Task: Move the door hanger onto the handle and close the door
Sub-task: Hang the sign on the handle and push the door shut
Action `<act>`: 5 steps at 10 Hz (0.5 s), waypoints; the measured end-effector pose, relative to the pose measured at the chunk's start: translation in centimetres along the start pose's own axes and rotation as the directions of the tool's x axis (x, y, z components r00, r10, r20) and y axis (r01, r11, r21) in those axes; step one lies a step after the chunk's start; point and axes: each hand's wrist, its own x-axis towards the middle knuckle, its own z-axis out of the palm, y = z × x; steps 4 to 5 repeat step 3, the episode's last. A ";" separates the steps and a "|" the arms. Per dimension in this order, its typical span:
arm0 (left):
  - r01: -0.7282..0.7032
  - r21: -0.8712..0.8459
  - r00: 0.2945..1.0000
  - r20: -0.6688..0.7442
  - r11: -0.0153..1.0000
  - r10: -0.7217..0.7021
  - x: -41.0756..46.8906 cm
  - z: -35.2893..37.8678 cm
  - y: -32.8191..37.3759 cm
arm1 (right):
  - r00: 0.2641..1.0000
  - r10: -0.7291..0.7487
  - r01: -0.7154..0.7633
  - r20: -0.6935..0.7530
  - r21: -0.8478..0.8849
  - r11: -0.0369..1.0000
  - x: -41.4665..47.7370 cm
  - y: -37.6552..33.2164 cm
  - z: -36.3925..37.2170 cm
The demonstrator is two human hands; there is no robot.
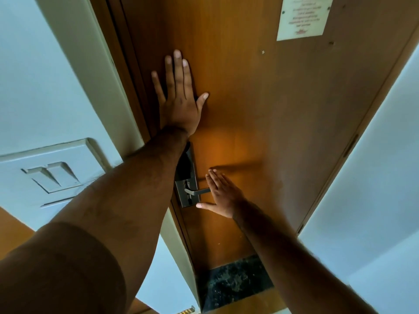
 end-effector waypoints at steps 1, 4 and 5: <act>-0.042 0.010 0.992 0.120 0.999 0.041 -0.5 -2.0 -0.2 | 0.994 0.074 -0.078 -0.085 -0.047 0.996 -1.3 2.0 -4.6; 0.007 -0.127 0.943 0.332 0.992 0.036 0.9 -9.0 0.5 | 0.921 0.155 -0.198 -0.356 -0.086 0.976 -5.0 6.1 -17.9; 0.007 -0.127 0.943 0.332 0.992 0.036 0.9 -9.0 0.5 | 0.921 0.155 -0.198 -0.356 -0.086 0.976 -5.0 6.1 -17.9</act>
